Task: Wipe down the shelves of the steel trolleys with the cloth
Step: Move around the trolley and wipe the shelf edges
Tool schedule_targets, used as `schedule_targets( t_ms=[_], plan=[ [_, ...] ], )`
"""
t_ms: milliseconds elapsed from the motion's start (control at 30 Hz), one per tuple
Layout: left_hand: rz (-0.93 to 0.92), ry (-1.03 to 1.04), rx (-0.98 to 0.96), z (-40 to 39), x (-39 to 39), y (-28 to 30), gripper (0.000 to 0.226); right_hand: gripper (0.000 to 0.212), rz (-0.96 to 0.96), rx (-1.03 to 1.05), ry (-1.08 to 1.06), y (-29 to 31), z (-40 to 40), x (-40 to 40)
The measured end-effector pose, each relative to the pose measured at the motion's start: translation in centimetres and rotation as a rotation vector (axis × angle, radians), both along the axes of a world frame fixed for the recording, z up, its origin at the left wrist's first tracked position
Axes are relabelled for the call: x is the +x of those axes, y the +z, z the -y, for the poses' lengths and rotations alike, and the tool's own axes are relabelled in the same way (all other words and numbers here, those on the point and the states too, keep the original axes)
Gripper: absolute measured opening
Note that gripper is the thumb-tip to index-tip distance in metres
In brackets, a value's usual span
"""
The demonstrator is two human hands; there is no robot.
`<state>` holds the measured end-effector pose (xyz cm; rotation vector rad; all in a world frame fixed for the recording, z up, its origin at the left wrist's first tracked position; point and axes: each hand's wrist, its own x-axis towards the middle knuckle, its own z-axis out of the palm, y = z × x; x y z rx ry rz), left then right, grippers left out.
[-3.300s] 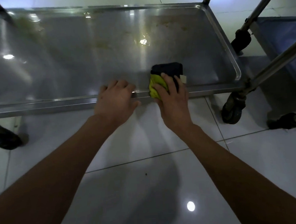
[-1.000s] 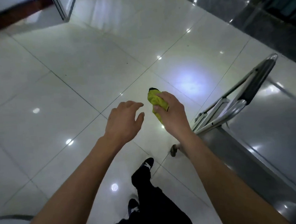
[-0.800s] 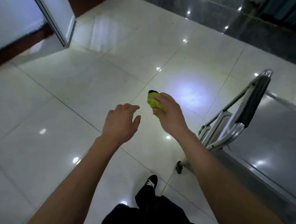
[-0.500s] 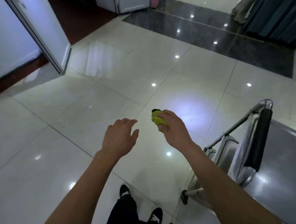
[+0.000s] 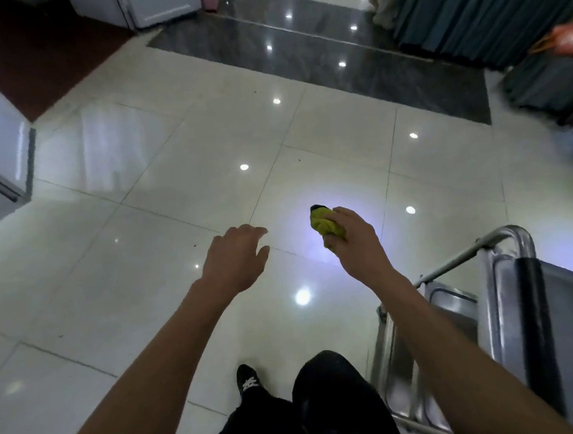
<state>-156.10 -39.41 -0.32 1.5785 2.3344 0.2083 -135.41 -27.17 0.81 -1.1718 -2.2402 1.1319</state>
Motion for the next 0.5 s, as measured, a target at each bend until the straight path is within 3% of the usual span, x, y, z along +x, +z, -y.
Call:
schedule_targets(
  t_ms=[267,500],
  plan=[
    [-0.059,-0.376,-0.013,-19.5,2.1,-0.3,0.047,0.032,0.04,0.094,-0.247,-0.9,-11.6,2.2],
    [-0.109,-0.525,-0.085,-34.6,4.1,0.8,0.046,0.029,0.124,0.043,-0.378,-1.9,-24.1,6.1]
  ],
)
